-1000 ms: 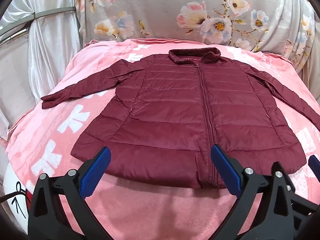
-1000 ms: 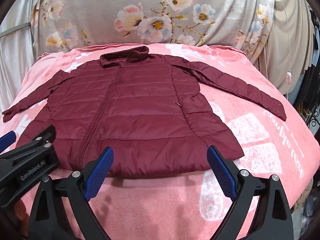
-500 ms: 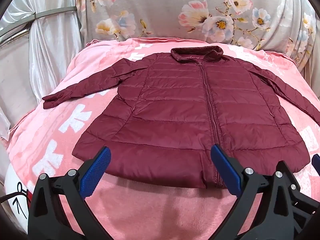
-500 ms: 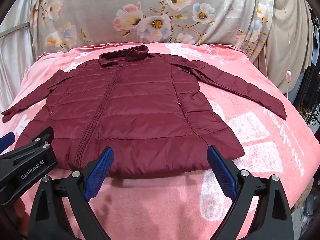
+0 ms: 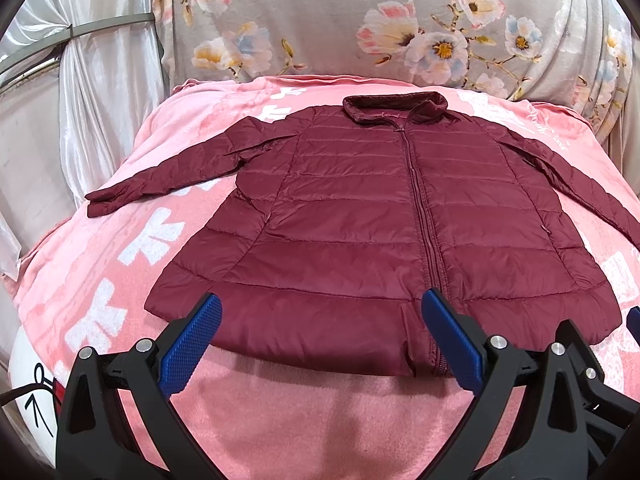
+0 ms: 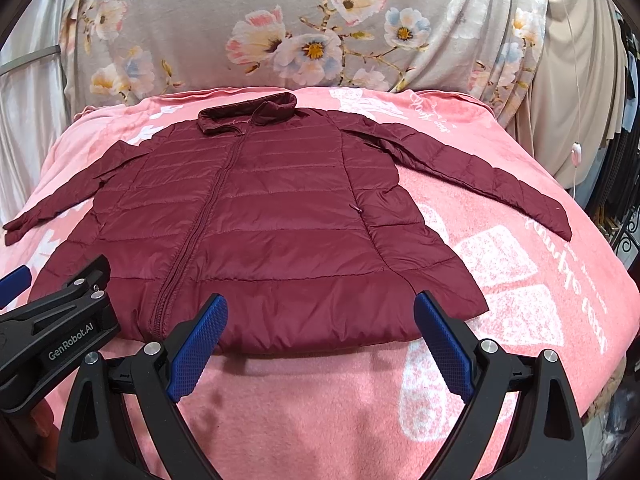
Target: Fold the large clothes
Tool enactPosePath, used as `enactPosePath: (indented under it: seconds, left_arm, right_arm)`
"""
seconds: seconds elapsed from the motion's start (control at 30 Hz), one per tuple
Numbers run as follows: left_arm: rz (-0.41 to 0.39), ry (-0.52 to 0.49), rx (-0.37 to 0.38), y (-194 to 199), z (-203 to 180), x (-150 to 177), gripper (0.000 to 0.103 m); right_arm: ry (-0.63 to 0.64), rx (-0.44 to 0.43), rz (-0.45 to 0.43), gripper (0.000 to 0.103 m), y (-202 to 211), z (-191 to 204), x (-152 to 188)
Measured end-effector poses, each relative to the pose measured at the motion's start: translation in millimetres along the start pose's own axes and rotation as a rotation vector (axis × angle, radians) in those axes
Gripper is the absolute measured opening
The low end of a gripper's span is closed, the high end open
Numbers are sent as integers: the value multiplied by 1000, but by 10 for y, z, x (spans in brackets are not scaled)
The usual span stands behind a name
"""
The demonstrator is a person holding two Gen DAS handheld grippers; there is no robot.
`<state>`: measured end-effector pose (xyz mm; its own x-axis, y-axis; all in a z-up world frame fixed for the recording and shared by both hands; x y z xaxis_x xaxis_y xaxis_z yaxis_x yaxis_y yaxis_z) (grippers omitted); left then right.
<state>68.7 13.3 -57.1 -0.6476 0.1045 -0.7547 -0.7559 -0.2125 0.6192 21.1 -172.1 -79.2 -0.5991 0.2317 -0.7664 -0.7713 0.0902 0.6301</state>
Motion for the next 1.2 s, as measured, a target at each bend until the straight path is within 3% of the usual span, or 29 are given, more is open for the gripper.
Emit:
enactPosePath:
  seconds: [1.2]
  left_arm:
    - [0,-4,-1,-26,-2,42,98]
  right_arm:
    - [4,3,-1,92,3,45,1]
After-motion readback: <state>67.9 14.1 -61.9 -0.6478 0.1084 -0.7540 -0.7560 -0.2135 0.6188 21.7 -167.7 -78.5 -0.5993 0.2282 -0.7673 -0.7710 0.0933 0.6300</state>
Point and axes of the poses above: each gripper's, at about its wrist camera, not at the fingertips, and y roughly against the way its jaws point, z to its left, x to its underside, the point moved 8 cm from there along -y, roughly the way its jaws point, and after that the axes turned 11 degrees about -x, right-handed, at the moved point
